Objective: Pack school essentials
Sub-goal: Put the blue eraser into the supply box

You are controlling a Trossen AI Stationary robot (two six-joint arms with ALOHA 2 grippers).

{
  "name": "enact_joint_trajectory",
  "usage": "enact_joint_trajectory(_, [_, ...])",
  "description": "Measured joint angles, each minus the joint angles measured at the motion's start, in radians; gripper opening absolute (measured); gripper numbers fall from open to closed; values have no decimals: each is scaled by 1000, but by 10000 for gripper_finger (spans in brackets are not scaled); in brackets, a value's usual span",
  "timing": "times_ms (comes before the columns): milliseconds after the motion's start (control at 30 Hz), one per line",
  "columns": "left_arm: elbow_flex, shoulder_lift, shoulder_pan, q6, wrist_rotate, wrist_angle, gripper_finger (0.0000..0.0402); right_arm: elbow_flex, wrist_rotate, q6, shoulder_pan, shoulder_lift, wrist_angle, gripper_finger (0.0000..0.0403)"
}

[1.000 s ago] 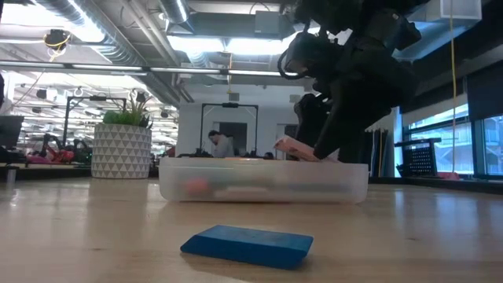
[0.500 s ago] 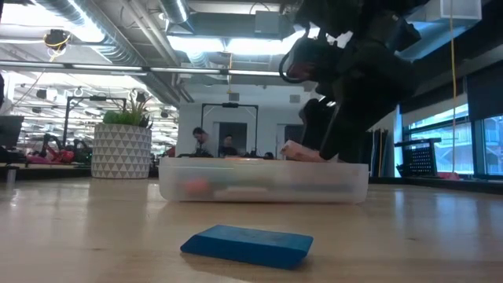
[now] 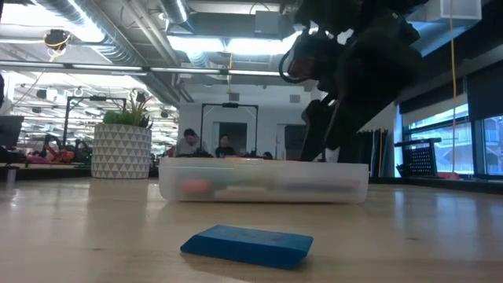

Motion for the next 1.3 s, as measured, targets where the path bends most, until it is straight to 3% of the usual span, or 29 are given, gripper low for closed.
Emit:
enact_joint_trajectory(333, [0,0,0,0,0,0,94,17,-3,99,22,-59,-11,396])
enact_joint_trajectory(567, [0,0,0,0,0,0,94,130,50,202,105,-62,-165,396])
enact_joint_trajectory(800, [0,0,0,0,0,0,94,223,76,231,189,-62,-203,396])
enact_joint_trajectory(1067, [0,0,0,0,0,0,94,227,176,202,301,-57,-185,396])
enact_joint_trajectory(1300, [0,0,-3,-32,19,8,94,227,322,250,384,-46,-62,396])
